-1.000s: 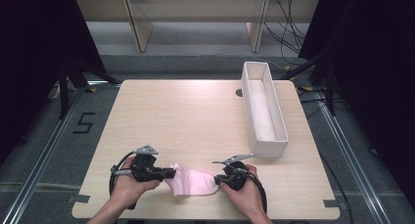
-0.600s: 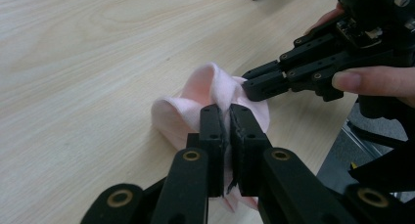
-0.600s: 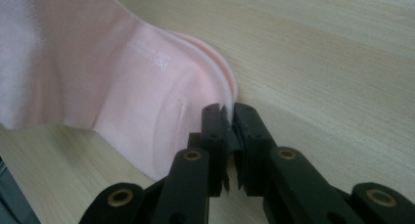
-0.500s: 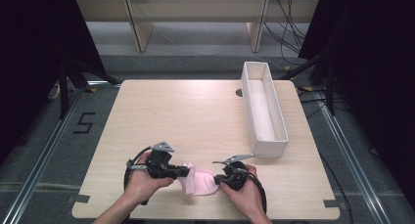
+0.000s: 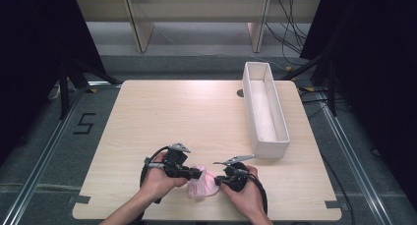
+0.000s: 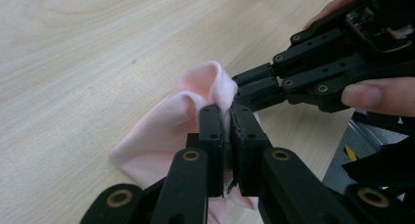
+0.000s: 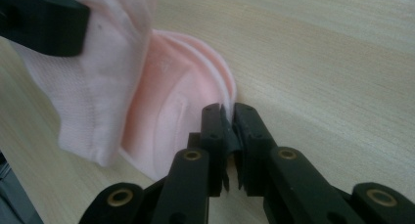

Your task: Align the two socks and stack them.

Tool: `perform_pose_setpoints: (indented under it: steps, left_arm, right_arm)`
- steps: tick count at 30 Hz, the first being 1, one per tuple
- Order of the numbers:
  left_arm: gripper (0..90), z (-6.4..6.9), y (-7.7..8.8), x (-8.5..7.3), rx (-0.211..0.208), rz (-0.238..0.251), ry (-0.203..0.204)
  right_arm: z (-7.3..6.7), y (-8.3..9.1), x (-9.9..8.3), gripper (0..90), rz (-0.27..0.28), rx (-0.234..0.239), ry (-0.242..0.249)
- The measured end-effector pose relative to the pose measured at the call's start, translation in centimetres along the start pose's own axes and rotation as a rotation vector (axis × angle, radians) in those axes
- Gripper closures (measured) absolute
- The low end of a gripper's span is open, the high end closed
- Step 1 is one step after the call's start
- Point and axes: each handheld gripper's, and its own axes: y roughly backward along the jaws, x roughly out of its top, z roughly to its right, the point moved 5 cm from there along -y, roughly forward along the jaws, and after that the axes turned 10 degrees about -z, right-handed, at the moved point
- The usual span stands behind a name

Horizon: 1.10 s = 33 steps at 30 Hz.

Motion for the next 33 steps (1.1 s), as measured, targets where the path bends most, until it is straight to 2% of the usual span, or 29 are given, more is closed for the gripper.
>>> perform_pose_setpoints:
  steps: [3,4,6,9,12,15,16,17,20,21,22,23,24,25,26,28,29,31,32,33]
  left_arm:
    - [84.2,0.0,-0.6,0.2,0.003,-0.021,-0.005]
    - [84.1,0.1,-0.7,0.3,0.014,-0.027,0.007]
    - [83.4,0.0,-1.2,0.4,0.005,-0.026,0.009]
    - [81.2,-0.1,-1.6,0.5,0.026,-0.032,0.009]
    - [75.2,0.2,-1.8,0.7,0.020,-0.011,0.003]
    - [72.0,0.5,-1.7,0.9,0.016,0.007,0.000]
    - [68.9,0.6,-1.6,0.9,0.011,0.013,-0.006]
    - [63.8,0.8,-1.4,1.0,0.007,0.030,-0.004]
    - [61.4,1.2,-0.5,1.2,-0.004,0.065,-0.021]
    - [59.9,1.2,-0.3,1.2,-0.003,0.072,-0.024]
    - [59.6,1.3,0.2,1.2,-0.017,0.085,-0.021]
    - [59.0,1.3,0.4,1.2,-0.013,0.097,-0.020]
    - [58.9,1.3,0.9,1.2,-0.012,0.117,-0.020]
    - [59.4,1.2,1.3,1.1,-0.013,0.125,-0.018]
    - [60.3,0.9,1.7,0.9,0.001,0.139,-0.015]
    - [63.5,0.2,1.9,0.4,0.034,0.135,-0.005]
    - [67.6,0.0,1.9,0.2,0.046,0.134,0.003]
    - [69.2,-0.5,1.5,-0.5,0.054,0.105,0.010]
    - [71.8,-0.6,1.1,-0.9,0.043,0.087,0.012]
    - [71.8,-0.6,0.8,-1.1,0.042,0.073,0.012]
  right_arm:
    - [-0.1,0.0,0.0,82.9,0.005,0.010,-0.004]
    - [-0.2,0.0,0.0,82.7,0.017,0.010,-0.004]
    - [-0.1,0.0,0.0,82.4,0.005,0.008,-0.001]
    - [-0.2,0.0,0.0,81.7,0.012,0.013,-0.017]
    - [-0.4,0.3,-0.1,79.7,-0.001,0.047,-0.045]
    - [-0.5,0.6,-0.1,78.9,0.003,0.047,-0.055]
    - [0.1,0.7,0.1,78.6,0.019,0.018,-0.015]
    - [0.1,0.9,0.2,78.1,0.025,0.018,-0.025]
    - [0.0,1.3,0.3,77.9,0.033,0.032,-0.039]
    - [0.4,1.4,0.5,77.8,0.065,0.028,0.026]
    - [0.4,1.5,0.6,77.8,0.075,0.028,0.018]
    - [0.5,1.8,0.6,77.8,0.068,0.033,0.021]
    - [0.5,1.9,0.5,77.8,0.068,0.032,-0.024]
    - [0.7,2.4,0.4,78.0,0.050,0.007,-0.049]
    - [0.7,2.4,0.6,78.2,0.084,0.019,-0.025]
    - [0.7,3.1,0.8,78.7,0.105,0.028,-0.039]
    - [0.6,3.7,1.0,79.0,0.126,0.018,-0.035]
    - [0.5,4.0,1.2,79.0,0.142,0.026,-0.024]
    - [-0.1,4.3,1.6,78.8,0.165,0.040,0.002]
    - [-0.1,4.3,1.6,78.8,0.165,0.040,0.002]
